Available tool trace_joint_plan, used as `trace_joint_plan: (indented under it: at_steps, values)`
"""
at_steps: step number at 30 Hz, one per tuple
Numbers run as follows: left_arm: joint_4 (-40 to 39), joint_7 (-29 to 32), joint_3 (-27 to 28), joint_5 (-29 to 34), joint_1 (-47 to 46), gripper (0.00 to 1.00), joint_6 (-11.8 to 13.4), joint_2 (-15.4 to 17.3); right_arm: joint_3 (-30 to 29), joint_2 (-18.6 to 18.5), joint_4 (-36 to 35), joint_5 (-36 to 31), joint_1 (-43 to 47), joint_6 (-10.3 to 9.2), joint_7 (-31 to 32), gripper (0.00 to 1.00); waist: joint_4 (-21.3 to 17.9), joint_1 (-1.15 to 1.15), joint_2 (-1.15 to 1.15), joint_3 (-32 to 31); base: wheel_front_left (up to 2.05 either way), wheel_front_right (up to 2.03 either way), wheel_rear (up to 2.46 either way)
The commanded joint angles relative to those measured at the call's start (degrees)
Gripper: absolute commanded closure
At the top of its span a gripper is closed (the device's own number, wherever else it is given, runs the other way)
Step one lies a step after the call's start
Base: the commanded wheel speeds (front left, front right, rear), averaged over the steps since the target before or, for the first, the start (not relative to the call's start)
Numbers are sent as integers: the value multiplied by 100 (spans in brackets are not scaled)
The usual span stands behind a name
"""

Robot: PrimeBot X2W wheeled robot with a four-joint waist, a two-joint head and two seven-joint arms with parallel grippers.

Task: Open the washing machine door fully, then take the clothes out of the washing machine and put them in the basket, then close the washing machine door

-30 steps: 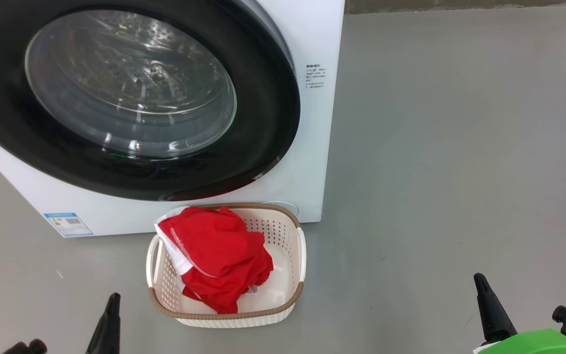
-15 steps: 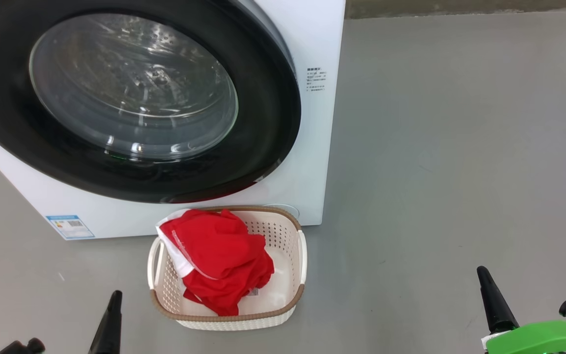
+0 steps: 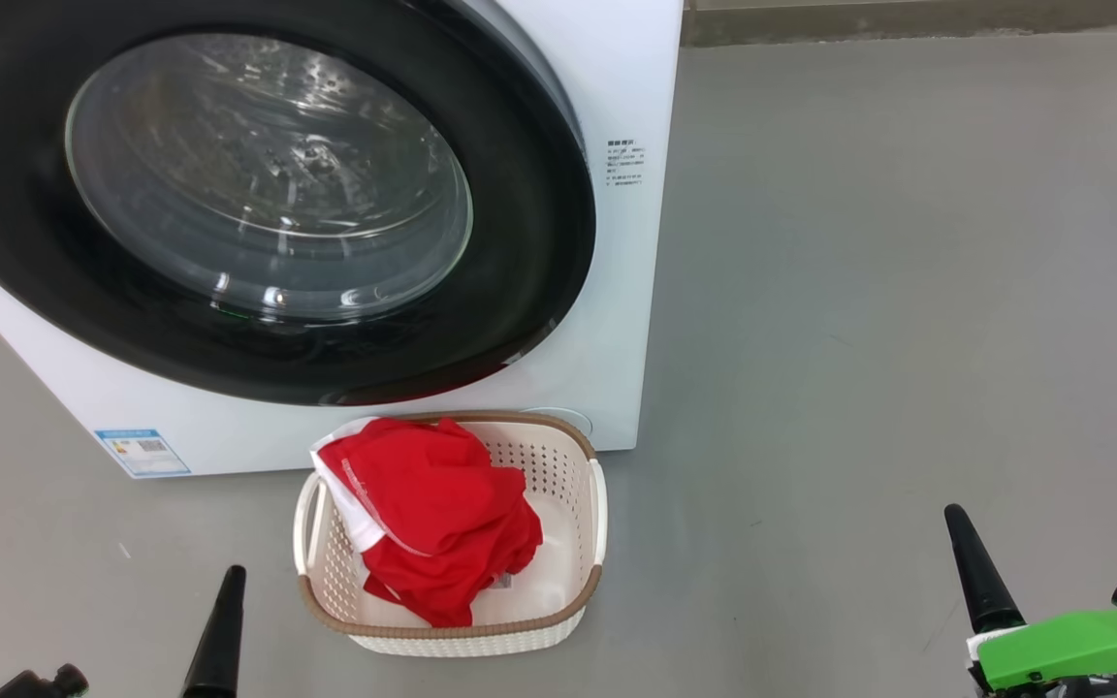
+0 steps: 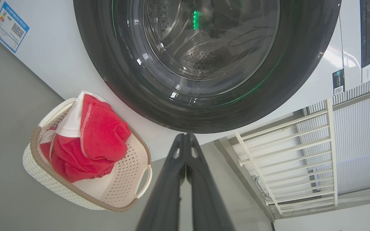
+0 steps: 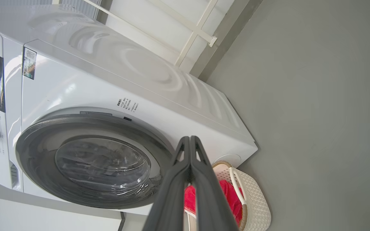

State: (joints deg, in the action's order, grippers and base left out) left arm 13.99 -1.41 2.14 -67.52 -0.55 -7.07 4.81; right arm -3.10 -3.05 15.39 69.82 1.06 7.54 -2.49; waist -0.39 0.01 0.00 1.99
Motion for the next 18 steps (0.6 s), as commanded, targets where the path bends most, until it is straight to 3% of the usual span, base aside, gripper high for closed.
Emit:
trace_joint_plan:
  at_steps: [1,18]
  values:
    - [-105,54,181,-162,-262,100,-28,56,47,-97,-141,148,-268,-3,31,100,1,0,0,-5,0,0,0]
    - [-60,337,263,-1128,-384,100,-34,-28,-28,-111,-144,1076,-448,-4,319,100,17,0,0,-77,0,0,0]
